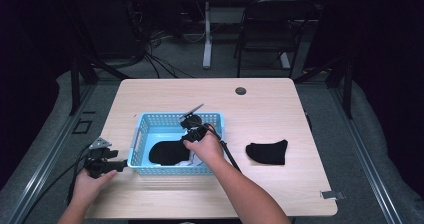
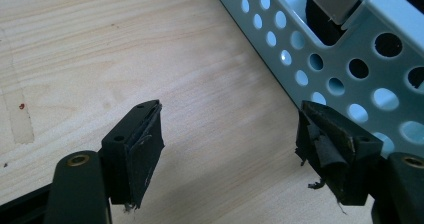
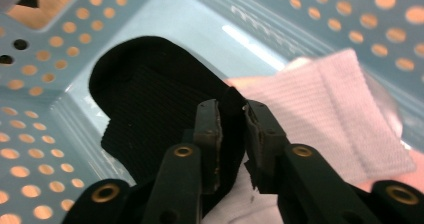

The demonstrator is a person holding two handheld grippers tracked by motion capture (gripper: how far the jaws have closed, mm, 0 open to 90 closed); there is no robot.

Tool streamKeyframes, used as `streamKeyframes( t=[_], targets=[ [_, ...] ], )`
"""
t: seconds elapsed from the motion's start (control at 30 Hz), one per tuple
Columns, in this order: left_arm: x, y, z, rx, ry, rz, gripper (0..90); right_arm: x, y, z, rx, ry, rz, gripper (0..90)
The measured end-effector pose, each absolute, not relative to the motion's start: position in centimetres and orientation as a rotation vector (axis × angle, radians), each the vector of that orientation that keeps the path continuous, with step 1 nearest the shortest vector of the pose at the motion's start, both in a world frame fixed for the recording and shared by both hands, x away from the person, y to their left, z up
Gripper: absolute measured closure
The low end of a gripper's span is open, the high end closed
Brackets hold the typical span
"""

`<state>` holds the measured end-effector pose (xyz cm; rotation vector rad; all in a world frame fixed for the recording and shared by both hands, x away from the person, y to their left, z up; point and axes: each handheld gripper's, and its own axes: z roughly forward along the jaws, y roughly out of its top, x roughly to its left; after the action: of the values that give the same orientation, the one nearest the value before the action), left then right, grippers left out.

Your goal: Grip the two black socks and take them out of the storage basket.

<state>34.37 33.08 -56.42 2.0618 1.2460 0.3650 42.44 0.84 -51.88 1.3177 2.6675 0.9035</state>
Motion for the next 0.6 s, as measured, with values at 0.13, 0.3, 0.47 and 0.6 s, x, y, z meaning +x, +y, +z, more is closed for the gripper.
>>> streamKeyframes(
  t=[0.13,0.3,0.47,0.6],
  targets=[
    [34.4,33.1,-56.4,2.061,1.247,0.364,26.6,41.7,1.2,-51.3,1.235,2.648,0.967,82.6],
    [34.4,33.1,-56.4,2.062,1.247,0.363,26.6,40.9,1.5,-50.1,1.077,2.653,1.0,84.0],
    [34.4,33.1,-56.4,2.062,1.247,0.364,26.6,40.3,1.6,-48.9,1.025,2.638,1.058,84.4],
    [34.4,33.1,-56.4,2.062,1.248,0.364,26.6,40.0,1.6,-47.1,0.97,2.623,1.097,84.6]
  ],
)
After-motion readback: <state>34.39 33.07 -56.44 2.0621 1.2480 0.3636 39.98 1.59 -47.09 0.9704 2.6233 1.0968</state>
